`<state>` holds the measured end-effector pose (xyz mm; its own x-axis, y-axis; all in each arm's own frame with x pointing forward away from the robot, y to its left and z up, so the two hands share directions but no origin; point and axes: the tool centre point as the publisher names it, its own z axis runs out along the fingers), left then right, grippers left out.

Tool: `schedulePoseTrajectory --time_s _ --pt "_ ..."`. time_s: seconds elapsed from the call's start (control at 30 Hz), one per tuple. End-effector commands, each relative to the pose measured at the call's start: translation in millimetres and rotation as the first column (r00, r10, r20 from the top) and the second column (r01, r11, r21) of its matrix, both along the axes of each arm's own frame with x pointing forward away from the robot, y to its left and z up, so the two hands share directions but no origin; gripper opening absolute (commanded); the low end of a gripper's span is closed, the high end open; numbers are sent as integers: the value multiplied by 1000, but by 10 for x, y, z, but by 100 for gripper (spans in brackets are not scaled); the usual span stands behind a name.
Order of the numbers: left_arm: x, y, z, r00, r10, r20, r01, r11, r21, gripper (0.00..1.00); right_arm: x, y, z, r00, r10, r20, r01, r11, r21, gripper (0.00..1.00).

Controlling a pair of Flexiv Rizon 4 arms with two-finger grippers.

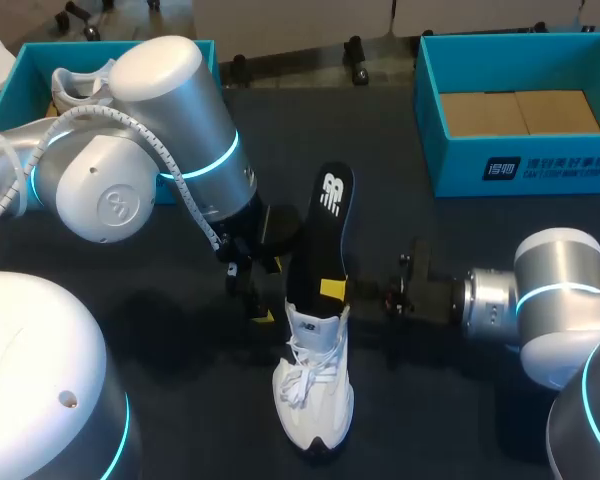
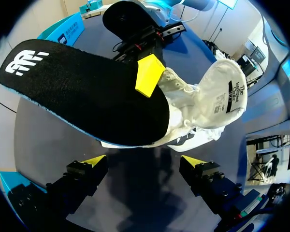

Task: Take the shoe out of the shoebox, open the shoe tongue, remove and reinsert the insole, then place the shoe into the shoebox

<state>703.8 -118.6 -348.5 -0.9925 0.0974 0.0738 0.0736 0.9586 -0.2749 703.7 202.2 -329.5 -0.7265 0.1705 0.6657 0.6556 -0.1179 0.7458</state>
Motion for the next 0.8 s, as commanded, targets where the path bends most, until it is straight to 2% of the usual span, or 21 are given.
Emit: schedulePoseTrajectory --time_s 0.03,0.8 --pt "-3 4 1 1000 0 1 0 1000 1 100 3 3 35 1000 3 3 -3 1000 -10 22" --pt "-3 4 1 1000 0 1 0 1000 1 100 188 121 192 997 60 53 -59 998 -32 22"
